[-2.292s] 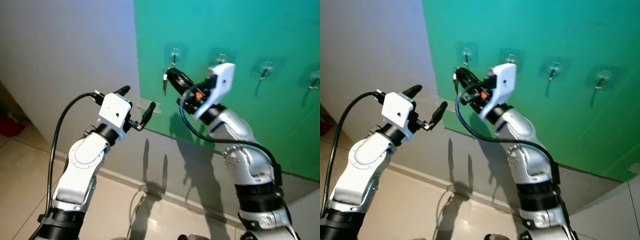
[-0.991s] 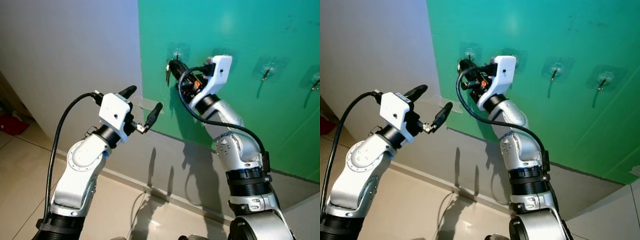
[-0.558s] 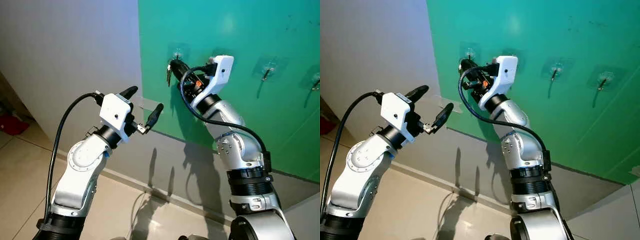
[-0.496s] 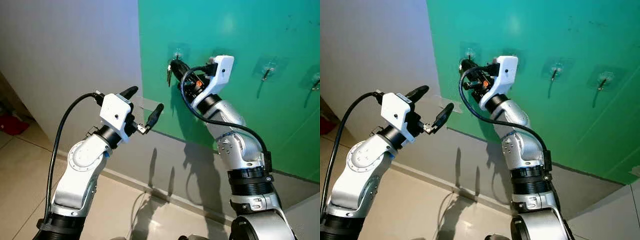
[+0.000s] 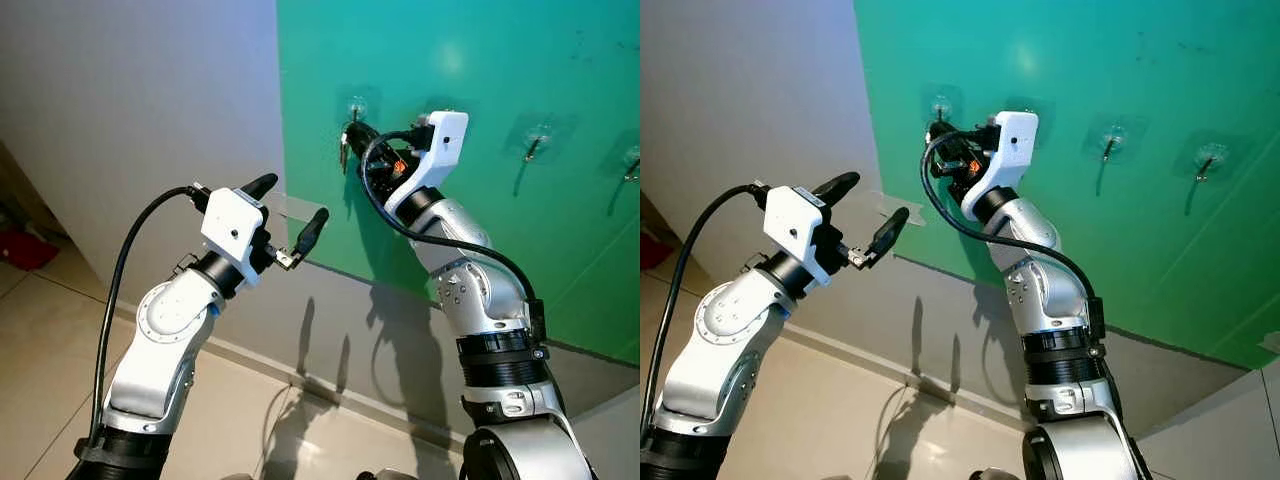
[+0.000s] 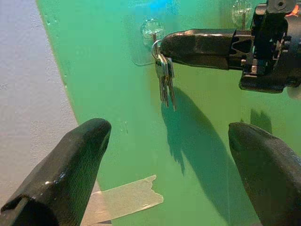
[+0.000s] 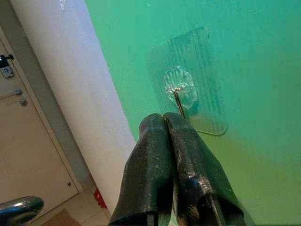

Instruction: Hang keys on a hook

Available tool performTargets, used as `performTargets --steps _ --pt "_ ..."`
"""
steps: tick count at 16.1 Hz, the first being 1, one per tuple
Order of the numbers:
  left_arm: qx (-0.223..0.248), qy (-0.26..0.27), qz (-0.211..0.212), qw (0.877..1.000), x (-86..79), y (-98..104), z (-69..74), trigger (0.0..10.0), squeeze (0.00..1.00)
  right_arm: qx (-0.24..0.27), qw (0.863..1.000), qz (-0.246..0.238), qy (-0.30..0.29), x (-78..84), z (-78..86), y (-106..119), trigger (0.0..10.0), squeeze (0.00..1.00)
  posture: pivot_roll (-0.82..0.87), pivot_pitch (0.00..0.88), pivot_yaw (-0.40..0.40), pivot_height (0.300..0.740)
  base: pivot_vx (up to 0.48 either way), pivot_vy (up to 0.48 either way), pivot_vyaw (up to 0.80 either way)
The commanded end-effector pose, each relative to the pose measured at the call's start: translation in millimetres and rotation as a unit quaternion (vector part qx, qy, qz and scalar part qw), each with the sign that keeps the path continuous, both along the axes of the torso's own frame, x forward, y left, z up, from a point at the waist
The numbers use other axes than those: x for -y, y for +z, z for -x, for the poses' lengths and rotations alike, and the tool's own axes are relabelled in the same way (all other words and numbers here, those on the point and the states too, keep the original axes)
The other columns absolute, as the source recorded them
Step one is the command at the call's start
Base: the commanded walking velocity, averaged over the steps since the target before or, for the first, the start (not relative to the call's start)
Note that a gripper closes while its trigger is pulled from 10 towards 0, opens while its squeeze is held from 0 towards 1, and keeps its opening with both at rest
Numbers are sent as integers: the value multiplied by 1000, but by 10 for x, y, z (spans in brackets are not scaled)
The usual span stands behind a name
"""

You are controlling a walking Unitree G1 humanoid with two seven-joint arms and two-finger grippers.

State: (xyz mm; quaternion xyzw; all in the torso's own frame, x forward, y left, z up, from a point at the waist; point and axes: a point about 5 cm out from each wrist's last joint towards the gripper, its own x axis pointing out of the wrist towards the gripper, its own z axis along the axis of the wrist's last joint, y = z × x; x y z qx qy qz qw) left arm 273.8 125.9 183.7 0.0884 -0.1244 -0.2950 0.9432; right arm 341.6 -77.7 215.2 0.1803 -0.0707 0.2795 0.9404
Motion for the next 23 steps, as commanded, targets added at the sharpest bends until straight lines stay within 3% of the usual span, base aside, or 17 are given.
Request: performTargets --steps 1,6,10,11,15,19,20,21,23 --pt "1 -7 1 1000 25 15 26 10000 0 -28 999 4 -16 47 -49 -47 10000 0 19 0 -37 740 0 0 0" --pt "-1 -8 0 1000 20 11 35 10000 0 -74 996 29 -27 72 -63 -211 10000 0 21 0 -38 740 0 0 0" --pt "3 -8 -6 1000 -4 16 37 10000 0 -73 997 29 -23 70 -38 -234 10000 0 22 0 -32 740 0 0 0" --pt "4 -8 -5 1000 -13 21 33 10000 0 -64 998 18 -19 69 -22 -201 10000 1000 18 0 -30 740 0 0 0" --pt "4 7 5 1000 -45 17 34 10000 0 -54 998 7 -12 146 61 -191 10000 1000 16 0 -43 740 0 0 0" --pt "-9 57 10 998 -132 -23 -21 10000 0 -78 996 44 -30 279 214 -421 10000 1000 14 0 -49 740 0 0 0" --pt "-14 84 2 996 -191 -65 -45 10000 0 -85 994 58 -48 355 257 -499 10000 212 14 0 -49 740 0 0 0" --pt "-23 106 -4 994 -256 -126 -53 10000 0 -95 990 77 -63 443 321 -595 10000 0 10 0 -47 740 0 0 0" --pt "-37 129 -1 991 -313 -208 -56 10000 0 -109 983 122 -88 557 460 -783 10000 0 9 0 -44 740 0 184 0"
